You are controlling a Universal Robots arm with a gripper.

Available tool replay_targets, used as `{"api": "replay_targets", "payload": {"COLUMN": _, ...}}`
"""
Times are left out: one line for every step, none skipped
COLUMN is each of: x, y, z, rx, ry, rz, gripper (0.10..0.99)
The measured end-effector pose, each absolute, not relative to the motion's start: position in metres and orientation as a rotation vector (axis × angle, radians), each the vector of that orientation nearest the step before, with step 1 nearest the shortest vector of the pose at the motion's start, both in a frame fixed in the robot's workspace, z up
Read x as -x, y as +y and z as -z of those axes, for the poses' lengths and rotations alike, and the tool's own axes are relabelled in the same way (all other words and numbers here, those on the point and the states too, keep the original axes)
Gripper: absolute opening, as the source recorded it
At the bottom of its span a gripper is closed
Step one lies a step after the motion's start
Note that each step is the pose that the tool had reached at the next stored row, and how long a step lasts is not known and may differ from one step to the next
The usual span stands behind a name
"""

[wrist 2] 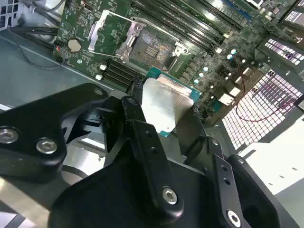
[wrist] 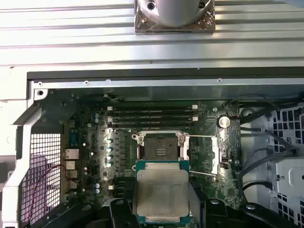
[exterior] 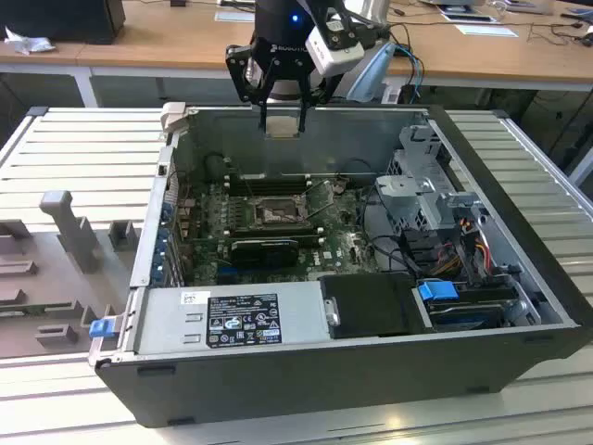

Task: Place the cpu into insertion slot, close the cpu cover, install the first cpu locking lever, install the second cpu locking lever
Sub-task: 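Place the cpu into insertion slot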

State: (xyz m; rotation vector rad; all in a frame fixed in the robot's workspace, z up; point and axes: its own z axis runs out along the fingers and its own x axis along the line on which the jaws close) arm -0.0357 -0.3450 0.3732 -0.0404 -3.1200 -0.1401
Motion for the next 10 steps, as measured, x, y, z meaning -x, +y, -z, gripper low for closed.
{"api": "replay_targets", "payload": {"x": 0.0357, "y": -0.345, "z": -0.3732, "rx": 0.07, "ry": -3.12, "rz": 0.14, "gripper": 0.529}}
{"api": "replay_targets", "payload": {"x": 0.0357, "y": -0.345, "z": -0.3732, "rx": 0.115, "ry": -3.12, "rz": 0.141, "gripper": 0.529}}
{"api": "replay_targets", "payload": {"x": 0.0357, "y": -0.345, "z": -0.373, "rx": 0.145, "ry": -3.12, "rz": 0.141, "gripper": 0.529}}
{"api": "replay_targets", "payload": {"x": 0.0358, "y": -0.3455, "z": -0.3724, "rx": 0.145, "ry": -3.12, "rz": 0.141, "gripper": 0.529}}
{"api": "replay_targets", "payload": {"x": 0.0357, "y": -0.3456, "z": -0.3721, "rx": 0.145, "ry": -3.12, "rz": 0.141, "gripper": 0.529}}
{"api": "replay_targets", "payload": {"x": 0.0357, "y": -0.3456, "z": -0.3719, "rx": 0.145, "ry": -3.12, "rz": 0.141, "gripper": 0.529}}
{"api": "replay_targets", "payload": {"x": 0.0357, "y": -0.3456, "z": -0.3718, "rx": 0.146, "ry": -3.12, "rz": 0.141, "gripper": 0.529}}
{"api": "replay_targets", "payload": {"x": 0.0357, "y": -0.3456, "z": -0.3717, "rx": 0.148, "ry": -3.12, "rz": 0.141, "gripper": 0.529}}
{"api": "replay_targets", "payload": {"x": 0.0357, "y": -0.3456, "z": -0.3717, "rx": 0.15, "ry": -3.12, "rz": 0.141, "gripper": 0.529}}
{"api": "replay_targets", "payload": {"x": 0.0357, "y": -0.3456, "z": -0.3716, "rx": 0.151, "ry": -3.12, "rz": 0.141, "gripper": 0.529}}
